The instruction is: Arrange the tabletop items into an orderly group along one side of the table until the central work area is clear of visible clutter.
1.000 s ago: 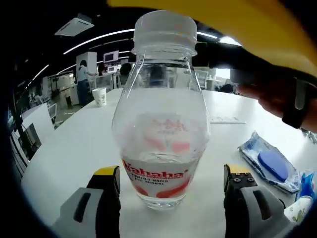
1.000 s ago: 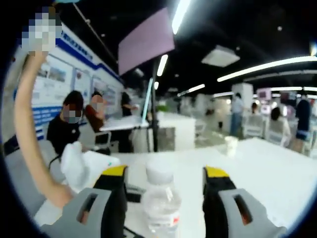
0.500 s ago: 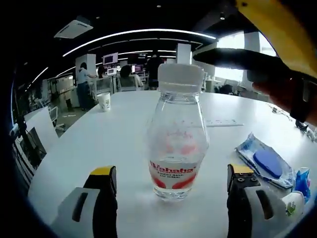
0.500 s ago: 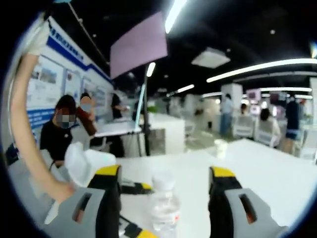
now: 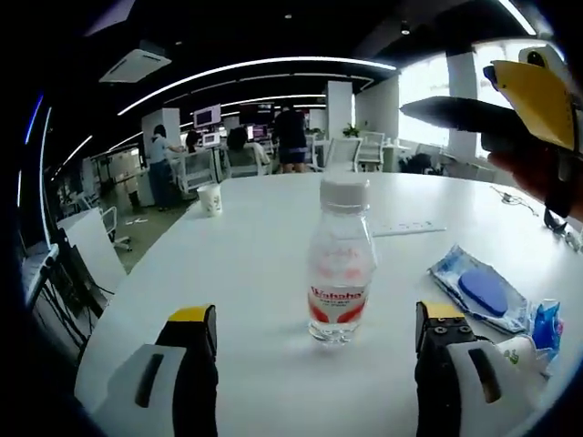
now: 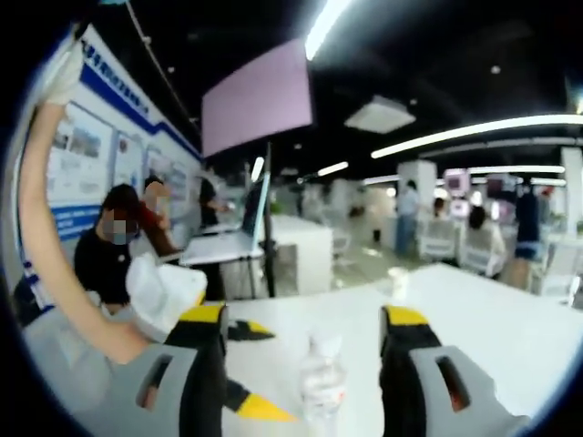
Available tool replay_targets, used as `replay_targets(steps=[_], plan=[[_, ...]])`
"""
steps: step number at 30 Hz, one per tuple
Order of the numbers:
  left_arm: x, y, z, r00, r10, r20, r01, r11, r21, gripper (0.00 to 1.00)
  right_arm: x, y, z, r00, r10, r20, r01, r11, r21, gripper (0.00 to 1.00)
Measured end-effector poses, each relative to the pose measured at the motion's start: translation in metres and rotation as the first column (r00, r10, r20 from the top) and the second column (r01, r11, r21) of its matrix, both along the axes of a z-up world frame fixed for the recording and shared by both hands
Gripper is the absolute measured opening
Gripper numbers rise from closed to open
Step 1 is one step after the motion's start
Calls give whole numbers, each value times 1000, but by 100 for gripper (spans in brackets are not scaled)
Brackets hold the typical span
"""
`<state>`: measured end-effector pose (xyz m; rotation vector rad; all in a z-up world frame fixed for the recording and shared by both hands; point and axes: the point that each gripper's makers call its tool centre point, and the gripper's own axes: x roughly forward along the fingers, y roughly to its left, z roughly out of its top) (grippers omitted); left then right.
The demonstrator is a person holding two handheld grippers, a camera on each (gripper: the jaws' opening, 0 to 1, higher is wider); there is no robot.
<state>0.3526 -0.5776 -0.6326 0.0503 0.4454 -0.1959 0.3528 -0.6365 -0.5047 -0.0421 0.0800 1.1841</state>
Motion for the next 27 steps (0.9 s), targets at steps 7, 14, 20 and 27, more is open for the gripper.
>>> replay_targets(steps=[7, 14, 20, 27], plan=[[-15, 0, 16, 1000, -10, 15, 10, 1000, 19, 89, -20, -10, 19, 1000, -23, 19, 23, 1000, 15, 65], [-29, 4, 27, 1000, -16, 21, 15, 999, 28, 89, -36, -19, 36, 998, -59, 17, 58, 997, 51, 65], [-37, 4, 34, 999, -28, 24, 28, 999, 35, 89, -44, -26, 47, 996, -90, 28, 88, 995, 57, 65], [-44, 4, 41, 999, -34, 26, 33, 999, 37, 88, -56, -30, 56, 994, -106, 35, 104, 993, 51, 64]])
